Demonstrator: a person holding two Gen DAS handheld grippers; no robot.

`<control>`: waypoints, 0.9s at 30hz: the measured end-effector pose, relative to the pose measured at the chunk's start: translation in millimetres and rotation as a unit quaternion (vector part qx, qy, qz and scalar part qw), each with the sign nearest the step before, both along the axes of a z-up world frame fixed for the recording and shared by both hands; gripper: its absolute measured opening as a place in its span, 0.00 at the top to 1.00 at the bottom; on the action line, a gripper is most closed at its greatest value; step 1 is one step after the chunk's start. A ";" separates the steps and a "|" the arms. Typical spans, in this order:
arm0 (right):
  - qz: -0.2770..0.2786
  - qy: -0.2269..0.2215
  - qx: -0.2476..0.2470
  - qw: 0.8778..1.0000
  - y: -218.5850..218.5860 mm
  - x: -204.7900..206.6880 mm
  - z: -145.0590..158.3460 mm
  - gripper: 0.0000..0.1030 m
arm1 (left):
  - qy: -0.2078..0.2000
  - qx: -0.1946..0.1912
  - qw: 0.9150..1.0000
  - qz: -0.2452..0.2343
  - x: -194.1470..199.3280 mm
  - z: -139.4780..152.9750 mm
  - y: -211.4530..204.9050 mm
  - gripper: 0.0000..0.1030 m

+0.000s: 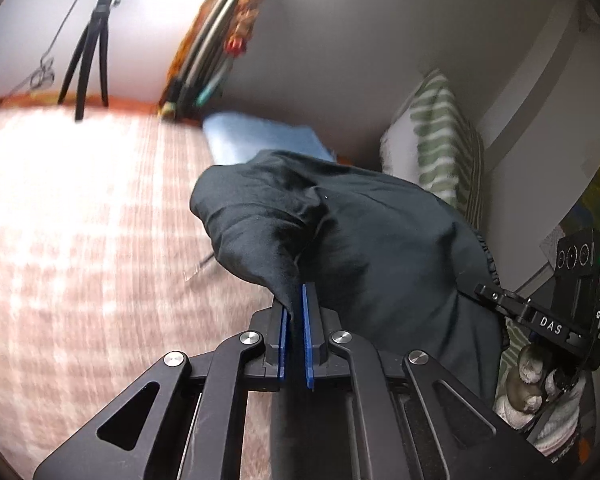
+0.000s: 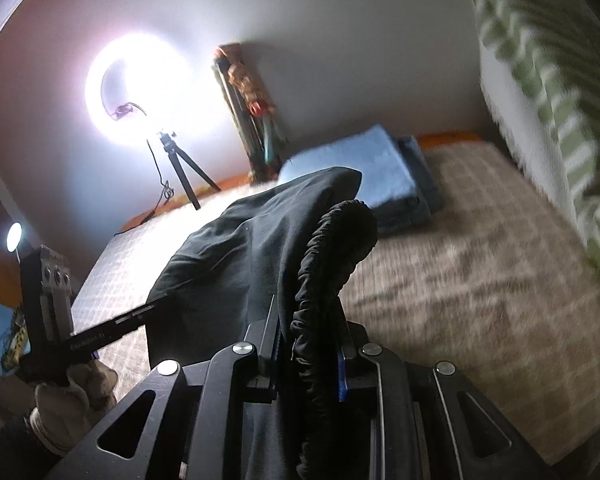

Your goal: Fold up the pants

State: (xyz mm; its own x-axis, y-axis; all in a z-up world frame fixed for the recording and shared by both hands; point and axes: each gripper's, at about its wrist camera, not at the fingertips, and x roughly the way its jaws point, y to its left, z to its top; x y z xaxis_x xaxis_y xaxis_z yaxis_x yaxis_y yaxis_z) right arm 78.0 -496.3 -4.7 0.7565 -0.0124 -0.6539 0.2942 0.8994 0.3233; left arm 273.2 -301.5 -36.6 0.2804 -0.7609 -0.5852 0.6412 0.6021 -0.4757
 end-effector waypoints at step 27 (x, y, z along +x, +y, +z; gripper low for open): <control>0.005 -0.010 -0.048 0.999 -143.3 211.9 24.8 0.82 | -0.097 0.009 0.995 0.026 161.1 62.4 -134.8 0.98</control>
State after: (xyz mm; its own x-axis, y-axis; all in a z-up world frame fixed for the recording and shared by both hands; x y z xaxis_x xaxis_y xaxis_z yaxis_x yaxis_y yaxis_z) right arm 289.9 -639.6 20.1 0.7694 -0.0668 -0.6353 0.2800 0.9292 0.2414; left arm 434.4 -436.3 25.8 0.4290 -0.7318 -0.5296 0.6872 0.6449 -0.3344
